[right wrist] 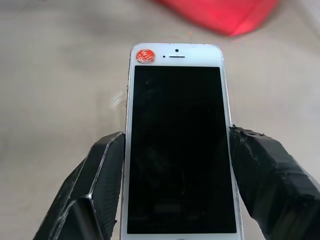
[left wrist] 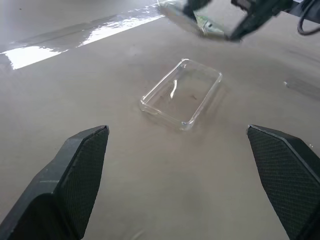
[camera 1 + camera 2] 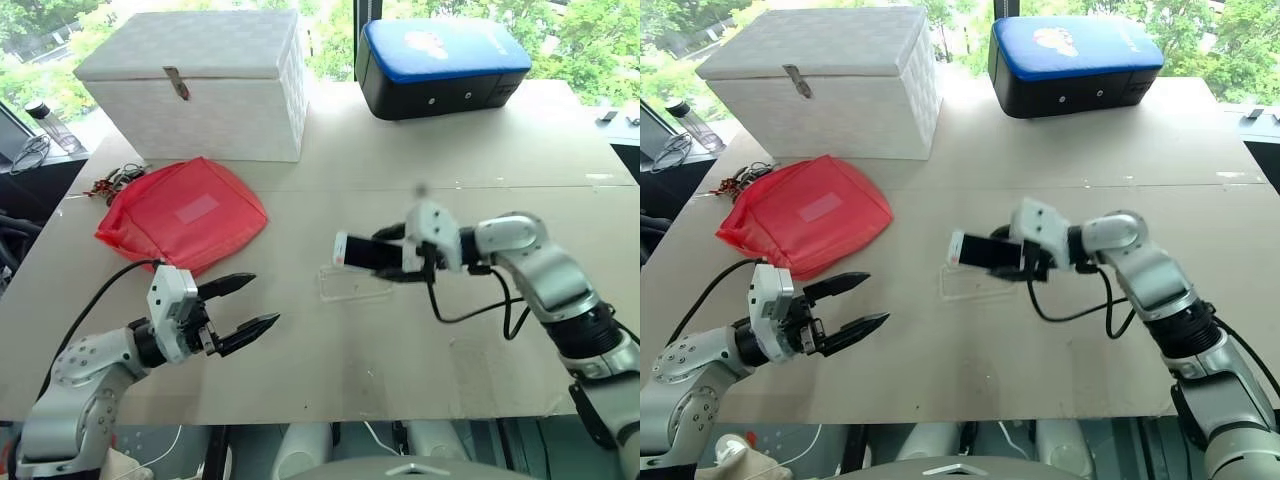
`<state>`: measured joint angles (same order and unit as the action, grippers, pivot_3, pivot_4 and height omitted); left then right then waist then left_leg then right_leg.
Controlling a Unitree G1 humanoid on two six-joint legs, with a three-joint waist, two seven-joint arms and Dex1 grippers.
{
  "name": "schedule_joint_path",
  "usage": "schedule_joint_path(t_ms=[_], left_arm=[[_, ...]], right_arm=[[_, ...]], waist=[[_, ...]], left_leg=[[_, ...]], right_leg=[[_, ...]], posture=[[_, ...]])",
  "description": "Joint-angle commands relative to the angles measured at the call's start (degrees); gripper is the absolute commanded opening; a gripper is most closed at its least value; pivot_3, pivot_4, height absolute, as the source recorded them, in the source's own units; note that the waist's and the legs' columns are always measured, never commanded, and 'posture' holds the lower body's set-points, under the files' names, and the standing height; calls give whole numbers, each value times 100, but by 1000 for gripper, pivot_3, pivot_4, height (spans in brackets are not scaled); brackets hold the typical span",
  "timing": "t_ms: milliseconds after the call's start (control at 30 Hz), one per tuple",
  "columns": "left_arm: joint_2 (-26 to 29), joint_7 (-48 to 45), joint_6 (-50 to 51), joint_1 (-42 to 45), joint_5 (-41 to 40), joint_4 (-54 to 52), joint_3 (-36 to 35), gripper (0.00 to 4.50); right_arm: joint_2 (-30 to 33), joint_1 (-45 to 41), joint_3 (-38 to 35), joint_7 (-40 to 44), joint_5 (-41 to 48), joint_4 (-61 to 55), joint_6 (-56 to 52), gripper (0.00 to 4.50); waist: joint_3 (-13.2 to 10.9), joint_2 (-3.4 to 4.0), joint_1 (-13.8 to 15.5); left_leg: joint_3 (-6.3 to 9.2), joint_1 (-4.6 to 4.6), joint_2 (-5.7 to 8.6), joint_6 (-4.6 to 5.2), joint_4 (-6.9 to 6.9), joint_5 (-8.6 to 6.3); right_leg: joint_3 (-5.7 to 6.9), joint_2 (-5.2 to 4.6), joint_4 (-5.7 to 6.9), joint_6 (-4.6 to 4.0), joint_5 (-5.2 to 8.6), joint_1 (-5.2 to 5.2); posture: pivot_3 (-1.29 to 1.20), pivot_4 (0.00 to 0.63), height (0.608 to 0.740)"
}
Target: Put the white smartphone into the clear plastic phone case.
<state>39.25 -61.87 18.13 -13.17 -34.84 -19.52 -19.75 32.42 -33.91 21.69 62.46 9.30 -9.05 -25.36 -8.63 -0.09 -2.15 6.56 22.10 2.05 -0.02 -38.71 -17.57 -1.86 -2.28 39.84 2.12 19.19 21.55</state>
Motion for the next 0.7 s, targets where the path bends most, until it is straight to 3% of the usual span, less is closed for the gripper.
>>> schedule_joint_path(t_ms=[33,267,567,700], left_arm=[[111,-114,-157,-40,33,-36,-28,4500],[56,-43,-169,-232,39,-230,-34,4500],[-90,195,-183,-494,29,-539,0,4500],[-118,257,-194,-549,31,-594,18,4500]], right_arm=[[20,-30,262,-54,-426,119,376,2746],[31,-185,500,58,-820,533,491,2746],[-390,-686,750,197,-1048,1116,270,2746],[-241,-755,1121,578,-1336,1167,719,2746]], waist=[[0,0,-4],[-1,0,-21],[0,0,-39],[1,-2,-22]], left_leg=[[0,0,0,0,0,0],[-1,-1,0,-3,7,2],[-6,-13,-1,-8,12,4],[-5,-13,-2,-9,15,5]], right_leg=[[0,0,0,0,0,1],[-4,1,1,0,0,5],[-12,3,6,-1,0,1],[-9,3,4,-1,0,6]], posture=[[0,150,740],[0,150,740],[0,150,740],[0,150,740]])
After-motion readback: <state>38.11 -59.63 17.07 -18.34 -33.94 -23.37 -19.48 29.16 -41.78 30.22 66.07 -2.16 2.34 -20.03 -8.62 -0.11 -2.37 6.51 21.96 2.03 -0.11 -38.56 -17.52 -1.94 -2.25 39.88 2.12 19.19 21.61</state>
